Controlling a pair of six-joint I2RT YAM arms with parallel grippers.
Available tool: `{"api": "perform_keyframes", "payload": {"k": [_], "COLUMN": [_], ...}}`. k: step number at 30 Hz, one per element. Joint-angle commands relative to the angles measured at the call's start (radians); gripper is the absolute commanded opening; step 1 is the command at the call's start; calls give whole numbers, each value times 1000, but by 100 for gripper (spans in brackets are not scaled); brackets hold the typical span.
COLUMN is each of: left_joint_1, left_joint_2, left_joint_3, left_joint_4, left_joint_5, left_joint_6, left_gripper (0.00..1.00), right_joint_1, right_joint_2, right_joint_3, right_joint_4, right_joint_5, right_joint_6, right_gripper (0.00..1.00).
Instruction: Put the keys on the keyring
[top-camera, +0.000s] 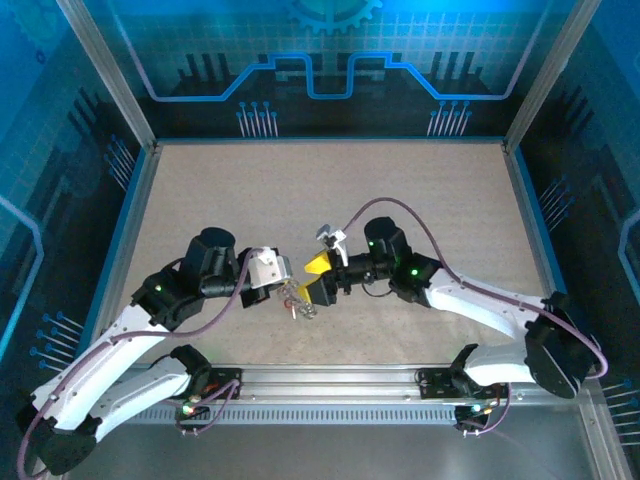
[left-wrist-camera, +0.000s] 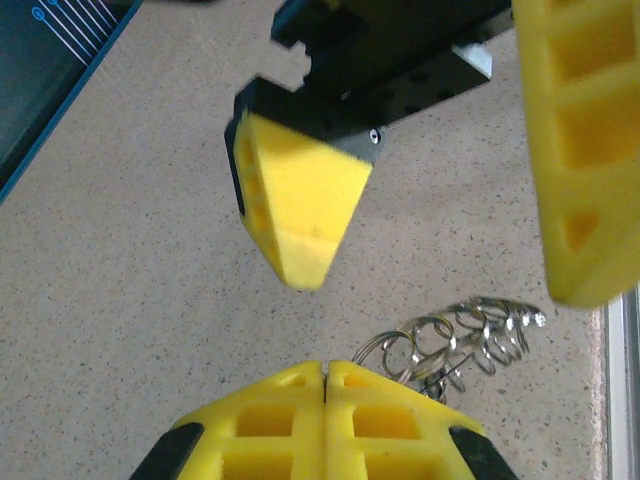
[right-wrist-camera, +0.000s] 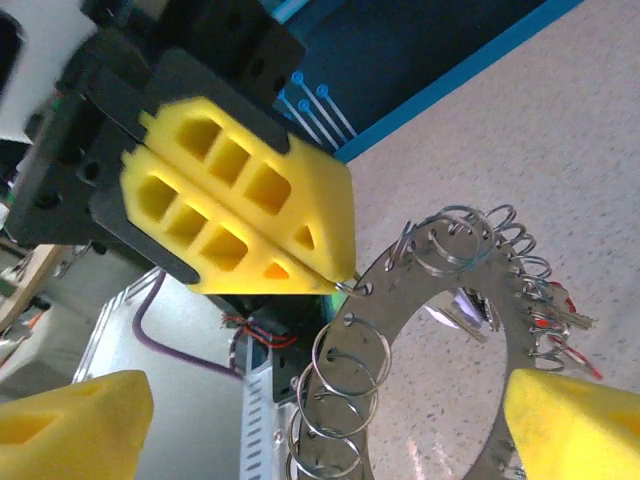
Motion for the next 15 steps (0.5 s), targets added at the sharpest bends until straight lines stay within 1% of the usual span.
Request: {"api": "perform_keyframes", "payload": {"k": [1,5,7,11,13,15], "left_joint_1": [5,5,6,6,6,6], "left_joint_2": [-5,-2,-3,-3,-7,-11], "left_joint_3": [36,37,40,41,39,33], "left_joint_4": [70,78,75,80,82,88], "left_joint_5": [7,11,14,11,16,17], "left_joint_6": [-28,-34,-34,-42,-51,-52], "left_gripper": [0,0,0,0,0,0], "right_joint_1": [8,9,9,20,32,44], "right_joint_2": [19,56,97,151,172,194], "right_joint_3": [-7,38,67,75,88,94], "right_joint_4": [-29,-81,-84,-26,-8,8], "right_joint_5": [-62,-83,-132,-204,-237,-271], "right_joint_6": [46,-6,11,57,67,71], "right_gripper": [93,92,90,86,82,73]}}
